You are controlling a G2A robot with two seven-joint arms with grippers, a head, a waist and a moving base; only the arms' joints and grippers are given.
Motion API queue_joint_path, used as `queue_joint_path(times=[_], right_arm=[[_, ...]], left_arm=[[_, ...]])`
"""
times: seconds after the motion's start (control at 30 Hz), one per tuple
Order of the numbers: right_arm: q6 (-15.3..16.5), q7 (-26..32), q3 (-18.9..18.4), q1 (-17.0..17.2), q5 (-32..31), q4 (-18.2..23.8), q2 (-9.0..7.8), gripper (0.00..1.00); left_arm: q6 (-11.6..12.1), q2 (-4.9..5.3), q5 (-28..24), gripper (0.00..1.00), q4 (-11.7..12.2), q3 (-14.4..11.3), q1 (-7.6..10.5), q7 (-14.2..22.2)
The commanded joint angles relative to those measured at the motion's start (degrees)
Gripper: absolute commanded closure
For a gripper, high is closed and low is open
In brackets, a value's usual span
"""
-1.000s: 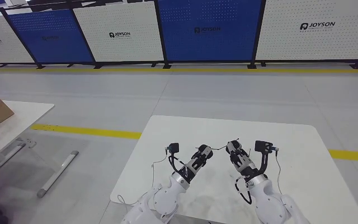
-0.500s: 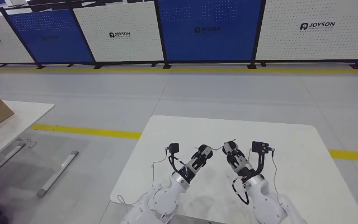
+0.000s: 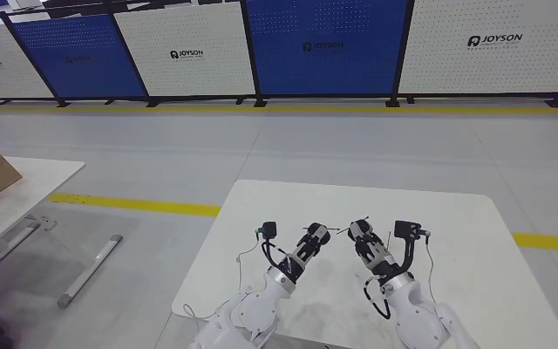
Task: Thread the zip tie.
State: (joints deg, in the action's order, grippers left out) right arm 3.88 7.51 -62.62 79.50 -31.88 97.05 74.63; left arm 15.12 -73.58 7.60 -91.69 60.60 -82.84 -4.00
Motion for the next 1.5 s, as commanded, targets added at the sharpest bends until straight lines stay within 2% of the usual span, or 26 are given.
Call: queue_joint_path(times=[0.0,0.17,0.3,1.47], right_arm=[[-0.1,-0.4,-0.2,0.0,-0.1,0.1,0.03,1.0],[-0.4,-1.2,-1.1,0.4,-0.9,0.8,0.01,1.0],[-0.6,-1.1,-1.4,0.6,-1.1,0.9,0.02,1.0],[-1.2,-0.1,-0.4,-0.9,-3.4,-0.1,0.74,1.0]], left_arm=[[-0.1,0.0,0.4,1.0,0.0,0.1,-0.01,-0.1],[-0.3,-0.03,2.8,1.0,0.1,0.1,-0.03,-1.5],[0.3,-0.02,3.1,1.0,0.0,0.1,-0.06,-1.0],[0.3,-0.02,3.1,1.0,0.0,0.1,-0.09,-0.9]])
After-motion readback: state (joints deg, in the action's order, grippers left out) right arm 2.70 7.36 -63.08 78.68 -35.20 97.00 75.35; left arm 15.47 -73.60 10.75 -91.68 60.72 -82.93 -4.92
